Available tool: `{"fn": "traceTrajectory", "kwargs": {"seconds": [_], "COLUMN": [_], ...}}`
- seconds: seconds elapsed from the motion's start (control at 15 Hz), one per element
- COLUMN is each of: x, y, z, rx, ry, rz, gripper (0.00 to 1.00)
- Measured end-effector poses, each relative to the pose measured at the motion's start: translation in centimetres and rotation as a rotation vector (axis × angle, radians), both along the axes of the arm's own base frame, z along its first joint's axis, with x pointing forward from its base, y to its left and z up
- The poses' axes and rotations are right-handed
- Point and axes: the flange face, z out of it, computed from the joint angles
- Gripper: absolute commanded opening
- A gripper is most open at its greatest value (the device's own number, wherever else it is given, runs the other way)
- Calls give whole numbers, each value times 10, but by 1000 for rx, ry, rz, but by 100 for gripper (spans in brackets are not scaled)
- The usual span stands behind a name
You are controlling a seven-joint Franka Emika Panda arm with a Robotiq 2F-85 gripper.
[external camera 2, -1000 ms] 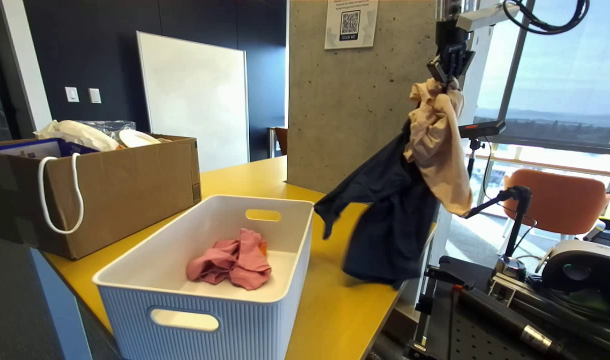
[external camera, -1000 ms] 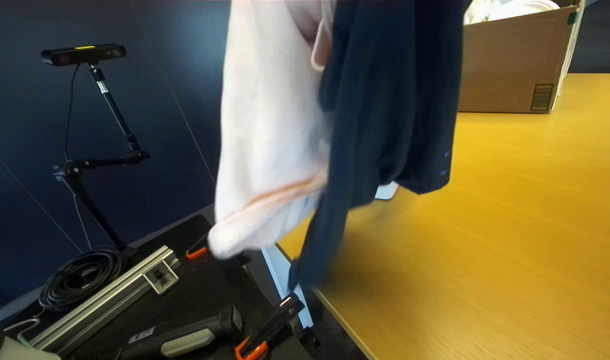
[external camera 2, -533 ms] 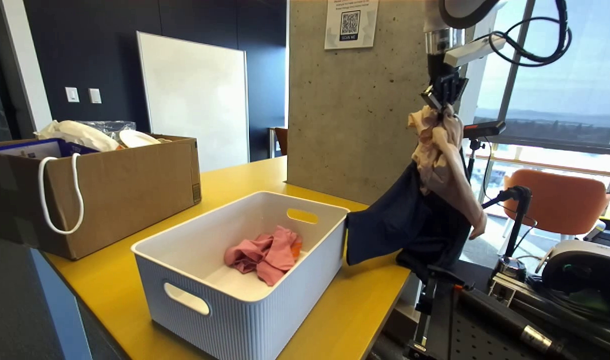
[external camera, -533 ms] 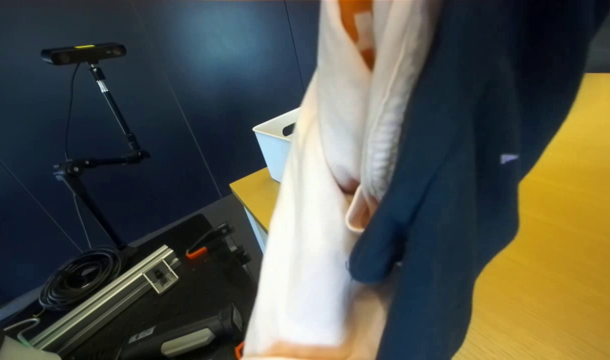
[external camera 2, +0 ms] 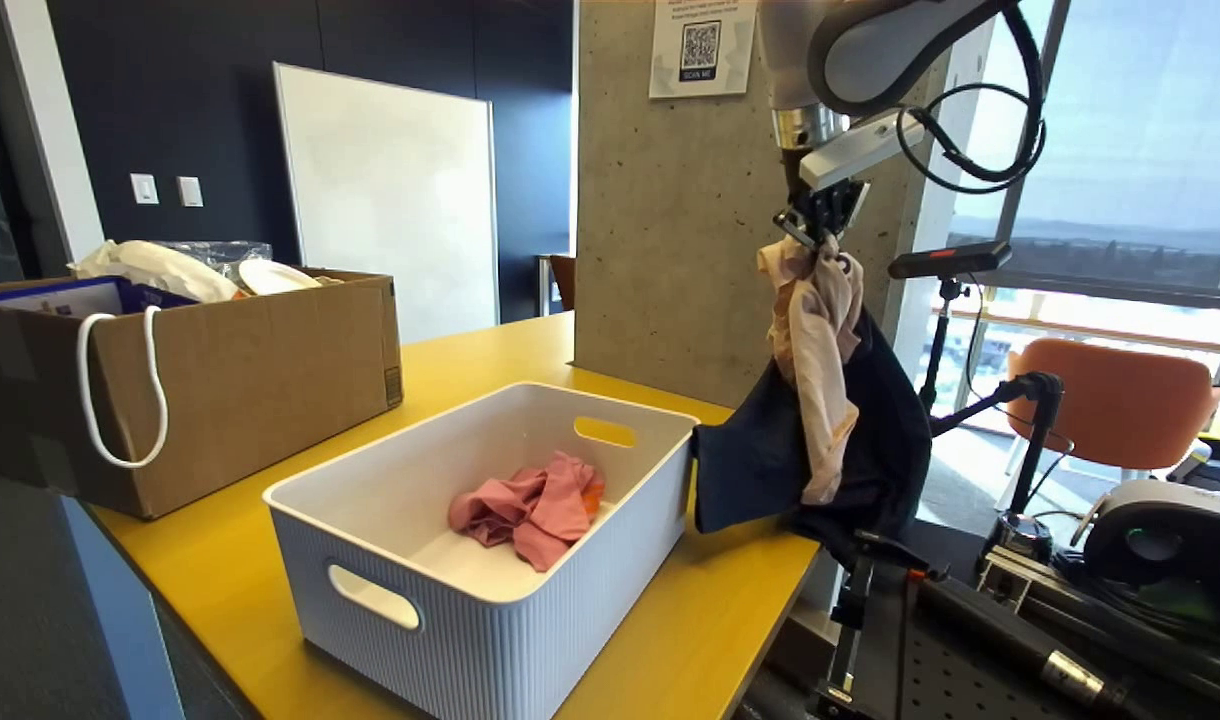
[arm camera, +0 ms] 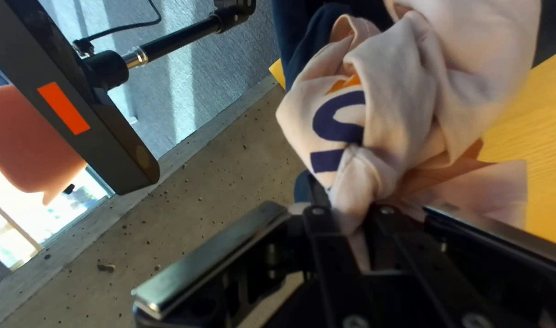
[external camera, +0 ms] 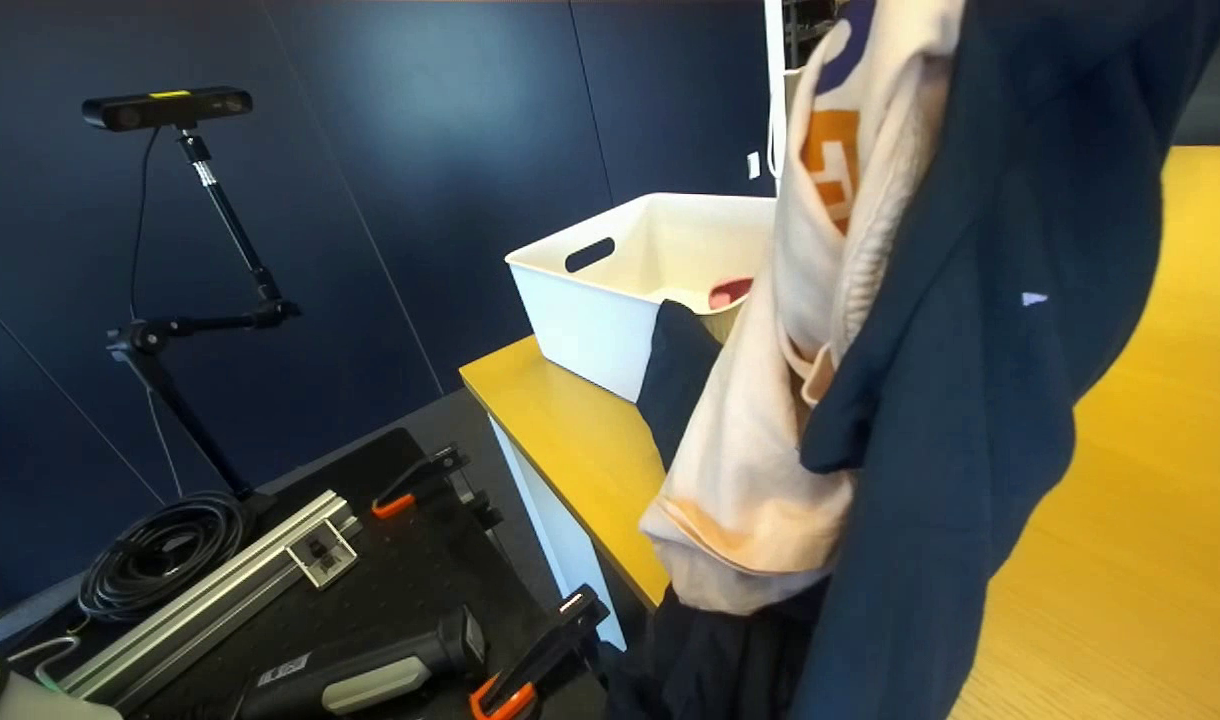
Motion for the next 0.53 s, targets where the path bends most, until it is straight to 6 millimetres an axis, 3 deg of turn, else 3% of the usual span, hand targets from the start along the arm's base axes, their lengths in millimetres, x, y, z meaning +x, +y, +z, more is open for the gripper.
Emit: {"fn": "traceTrajectory", "kwargs": {"seconds": [0.33, 0.53], "x": [23, 48], "y": [-28, -47], "z": [-47, -56], "rx": [-99, -117], "ry": [-96, -216], "rz": [-93, -148], "gripper": [4, 4]}}
